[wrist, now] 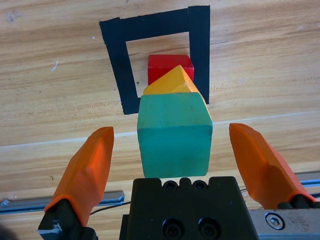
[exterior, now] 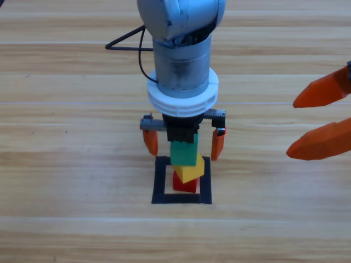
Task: Stack the blocks in the rectangular block: red at the bottom, yellow in the middle, green on top
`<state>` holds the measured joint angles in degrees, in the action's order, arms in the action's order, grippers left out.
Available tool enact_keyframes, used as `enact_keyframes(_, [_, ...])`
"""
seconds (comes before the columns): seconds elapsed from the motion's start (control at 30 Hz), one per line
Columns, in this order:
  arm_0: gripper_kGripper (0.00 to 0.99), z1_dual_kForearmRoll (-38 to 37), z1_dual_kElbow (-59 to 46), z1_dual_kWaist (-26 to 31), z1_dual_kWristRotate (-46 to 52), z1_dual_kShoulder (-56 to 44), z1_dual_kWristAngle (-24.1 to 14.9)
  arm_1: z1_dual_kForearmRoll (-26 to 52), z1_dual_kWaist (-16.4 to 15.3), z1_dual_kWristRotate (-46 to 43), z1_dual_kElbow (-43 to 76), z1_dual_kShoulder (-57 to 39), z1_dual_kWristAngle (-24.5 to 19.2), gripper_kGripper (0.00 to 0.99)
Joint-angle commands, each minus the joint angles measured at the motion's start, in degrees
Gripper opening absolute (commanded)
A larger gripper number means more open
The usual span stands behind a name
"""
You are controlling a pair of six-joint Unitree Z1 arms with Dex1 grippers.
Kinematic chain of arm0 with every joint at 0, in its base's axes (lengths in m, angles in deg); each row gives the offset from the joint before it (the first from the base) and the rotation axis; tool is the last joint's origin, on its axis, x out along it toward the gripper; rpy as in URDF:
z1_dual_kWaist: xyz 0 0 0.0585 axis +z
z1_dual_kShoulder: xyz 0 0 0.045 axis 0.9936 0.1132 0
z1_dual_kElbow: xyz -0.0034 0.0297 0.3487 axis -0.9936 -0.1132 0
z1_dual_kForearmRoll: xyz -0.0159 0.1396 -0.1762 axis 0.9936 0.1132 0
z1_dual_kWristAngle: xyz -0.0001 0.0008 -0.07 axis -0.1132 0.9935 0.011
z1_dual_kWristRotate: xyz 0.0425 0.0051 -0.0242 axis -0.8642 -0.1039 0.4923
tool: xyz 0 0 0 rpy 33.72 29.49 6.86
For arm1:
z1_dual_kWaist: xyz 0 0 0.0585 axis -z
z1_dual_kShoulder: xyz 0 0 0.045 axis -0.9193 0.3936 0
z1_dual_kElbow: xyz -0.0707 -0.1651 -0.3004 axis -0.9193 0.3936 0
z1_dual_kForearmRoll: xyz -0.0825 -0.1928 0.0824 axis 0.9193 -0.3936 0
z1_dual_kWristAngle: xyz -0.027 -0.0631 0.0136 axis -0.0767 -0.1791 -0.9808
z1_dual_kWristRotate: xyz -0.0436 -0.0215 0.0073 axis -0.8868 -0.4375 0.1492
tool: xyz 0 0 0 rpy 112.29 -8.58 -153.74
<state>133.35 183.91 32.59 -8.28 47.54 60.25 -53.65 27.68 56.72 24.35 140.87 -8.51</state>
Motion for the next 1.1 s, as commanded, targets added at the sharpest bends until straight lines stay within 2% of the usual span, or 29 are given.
enact_keyframes(0.03, [0.99, 0.4, -1.6, -1.4, 0.1, -1.8, -1.0, 0.7, 1.4, -0.4, 2.1, -1.3, 0.8, 0.986])
enact_keyframes(0.2, [0.99, 0.4, 1.7, -1.4, -0.9, -4.8, -1.5, 0.7, 1.4, -0.5, 2.1, -1.2, 0.7, 0.986])
enact_keyframes(0.3, [0.99, 0.4, 6.9, -1.2, -3.7, -8.9, -3.5, 0.8, 1.3, -0.5, 2.1, -1.2, 0.7, 0.986])
enact_keyframes(0.47, [0.99, 0.4, 10.9, 7.3, -10.4, -14.4, -4.8, 0.7, 0.9, -0.5, 1.9, -1.3, 0.5, 0.986])
enact_keyframes(0.53, [0.99, 0.4, 9.5, 11.1, -14.0, -16.4, -6.6, 0.7, 0.4, -0.5, 1.7, -1.3, 0.2, 0.986])
enact_keyframes(0.63, [0.99, 0.0, 1.6, 17.1, -19.3, -20.7, -8.3, 0.7, -0.3, -0.5, 1.4, -1.4, 0.0, 0.986])
enact_keyframes(0.7, [0.99, -5.0, -8.7, 19.8, -24.1, -26.9, -7.9, 0.5, -0.9, -0.5, 1.3, -2.1, -0.5, 0.986])
enact_keyframes(0.8, [0.99, -20.7, -34.3, 27.4, -32.7, -41.4, -1.1, 0.4, -1.7, -0.5, 1.3, -4.1, -1.4, 0.986])
enact_keyframes(0.83, [0.99, -23.8, -39.0, 28.6, -34.6, -44.2, 0.7, 0.3, -1.9, -0.4, 1.3, -4.5, -1.4, 0.986])
enact_keyframes(0.93, [0.99, -27.6, -47.7, 28.8, -38.2, -48.0, 4.2, 0.3, -2.0, -0.4, 1.3, -4.7, -1.4, 0.986])
enact_keyframes(1.0, [0.99, -33.5, -55.5, 28.7, -40.6, -51.5, 7.2, 0.3, -2.0, -0.4, 1.4, -4.7, -1.5, 0.986])
enact_keyframes(1.1, [0.99, -37.4, -63.6, 28.7, -43.0, -56.0, 9.0, 0.3, -2.0, -0.4, 1.4, -4.7, -1.5, 0.986])
